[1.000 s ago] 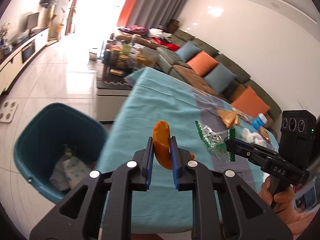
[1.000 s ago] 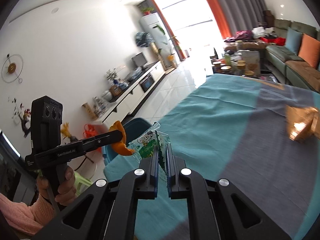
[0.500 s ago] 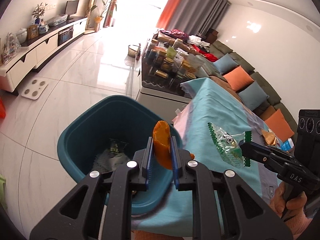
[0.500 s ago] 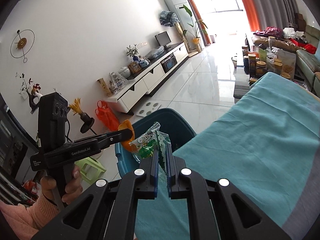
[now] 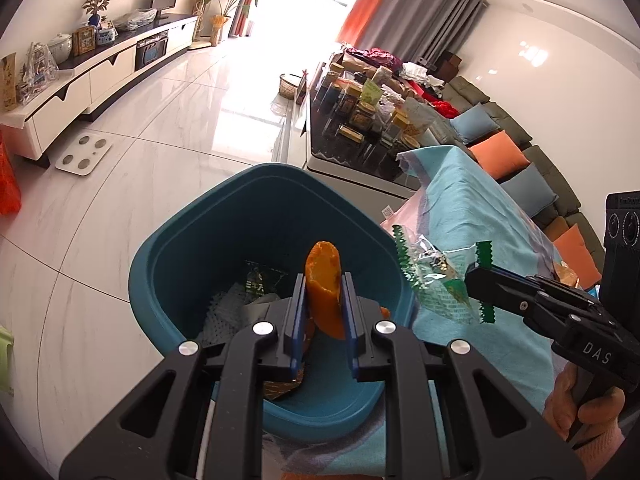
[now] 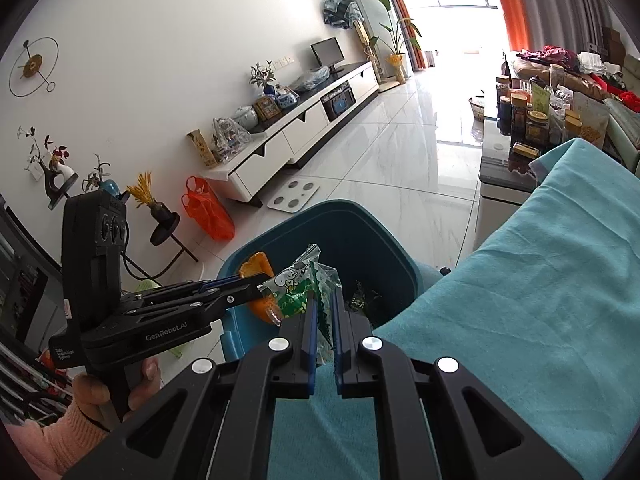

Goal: Collect trash
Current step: 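Carry the orange peel and green wrapper to the teal bin and release both, then move both open tools back over the table toward the tissue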

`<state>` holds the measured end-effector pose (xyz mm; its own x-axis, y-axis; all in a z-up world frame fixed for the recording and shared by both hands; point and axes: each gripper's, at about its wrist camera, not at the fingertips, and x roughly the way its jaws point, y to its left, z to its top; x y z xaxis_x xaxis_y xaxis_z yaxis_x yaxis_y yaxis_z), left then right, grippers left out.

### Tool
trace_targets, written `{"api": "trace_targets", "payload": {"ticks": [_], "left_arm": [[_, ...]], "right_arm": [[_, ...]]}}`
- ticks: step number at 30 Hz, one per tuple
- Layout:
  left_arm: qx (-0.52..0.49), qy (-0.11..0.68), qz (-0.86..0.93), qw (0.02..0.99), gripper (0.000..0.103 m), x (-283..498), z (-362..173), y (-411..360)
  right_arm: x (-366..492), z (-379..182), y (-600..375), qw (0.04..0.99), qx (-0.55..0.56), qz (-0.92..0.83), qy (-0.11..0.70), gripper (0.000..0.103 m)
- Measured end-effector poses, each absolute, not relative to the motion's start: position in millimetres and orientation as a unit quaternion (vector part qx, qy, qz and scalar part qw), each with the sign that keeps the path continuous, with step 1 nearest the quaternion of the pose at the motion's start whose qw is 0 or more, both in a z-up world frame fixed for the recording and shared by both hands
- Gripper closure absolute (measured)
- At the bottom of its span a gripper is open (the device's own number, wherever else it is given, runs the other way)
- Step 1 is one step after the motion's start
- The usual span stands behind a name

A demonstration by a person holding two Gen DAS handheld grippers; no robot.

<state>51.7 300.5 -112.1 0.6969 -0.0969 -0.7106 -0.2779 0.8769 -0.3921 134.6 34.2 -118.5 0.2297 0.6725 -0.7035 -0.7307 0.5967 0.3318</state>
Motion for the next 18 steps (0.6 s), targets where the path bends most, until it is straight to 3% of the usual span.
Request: {"api": "trace_targets", "payload": {"ticks": [18], "left_arm": [[-0.247, 0.402, 0.072, 0.879, 0.078, 70, -132, 301]], "right_arm": [[150, -141, 55, 0.770, -0.027, 0.430, 0.470, 0.092]]}}
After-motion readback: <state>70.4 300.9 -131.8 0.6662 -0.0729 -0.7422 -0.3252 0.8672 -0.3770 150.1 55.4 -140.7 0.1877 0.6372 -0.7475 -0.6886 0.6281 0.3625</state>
